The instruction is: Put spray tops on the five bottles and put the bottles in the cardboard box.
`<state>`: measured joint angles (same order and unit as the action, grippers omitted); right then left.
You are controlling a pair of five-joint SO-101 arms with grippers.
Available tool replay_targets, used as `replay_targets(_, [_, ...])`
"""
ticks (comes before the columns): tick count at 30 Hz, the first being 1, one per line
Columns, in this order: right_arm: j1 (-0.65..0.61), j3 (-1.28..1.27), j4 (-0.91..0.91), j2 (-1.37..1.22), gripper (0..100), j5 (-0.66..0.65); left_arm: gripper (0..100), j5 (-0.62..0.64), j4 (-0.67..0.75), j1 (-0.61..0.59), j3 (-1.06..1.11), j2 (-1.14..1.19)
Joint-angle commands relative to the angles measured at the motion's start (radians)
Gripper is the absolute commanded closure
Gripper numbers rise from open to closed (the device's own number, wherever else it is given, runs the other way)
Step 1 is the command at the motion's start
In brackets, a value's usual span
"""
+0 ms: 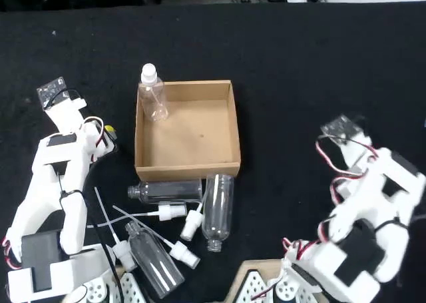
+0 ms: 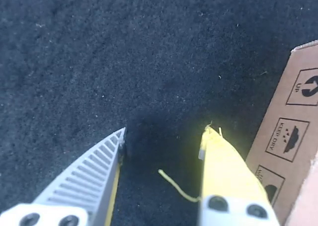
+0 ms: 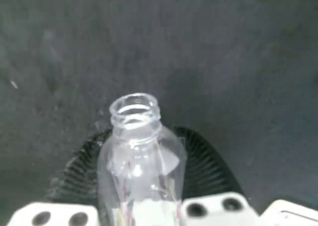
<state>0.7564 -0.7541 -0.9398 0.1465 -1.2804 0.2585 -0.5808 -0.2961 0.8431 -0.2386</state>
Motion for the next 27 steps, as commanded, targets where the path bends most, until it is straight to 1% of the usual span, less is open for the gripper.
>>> replay_targets(1, [0.098,0.051,-0.02,-0.084,92.3,-0.058,79,0.0,0.014,-0.004,-0.007,-0.008])
replay_targets(3, [0.11,0.097,-0.078,-0.128,83.1,-0.087,79,0.0,0.015,-0.004,-0.007,-0.006])
replay_targets(5, [0.109,0.148,-0.147,-0.168,76.8,-0.135,79,0.0,0.015,-0.004,-0.007,-0.006])
replay_targets(9, [0.109,0.268,-0.27,-0.232,76.2,-0.198,79,0.0,0.015,-0.008,-0.007,-0.006])
replay_targets(15, [0.115,0.407,-0.404,-0.283,74.6,-0.203,79,0.0,0.015,-0.007,-0.008,-0.006])
replay_targets(18, [0.115,0.415,-0.416,-0.291,66.3,-0.203,79,0.0,0.015,-0.005,-0.01,-0.006])
replay_targets(19, [0.115,0.415,-0.414,-0.291,65.0,-0.203,79,0.0,0.015,-0.005,-0.01,-0.006])
replay_targets(25, [0.13,0.383,-0.356,-0.289,64.9,-0.204,79,0.0,0.015,-0.01,-0.008,-0.006])
replay_targets(27, [0.144,0.367,-0.354,-0.283,64.9,-0.229,79,0.0,0.015,-0.01,-0.007,-0.008])
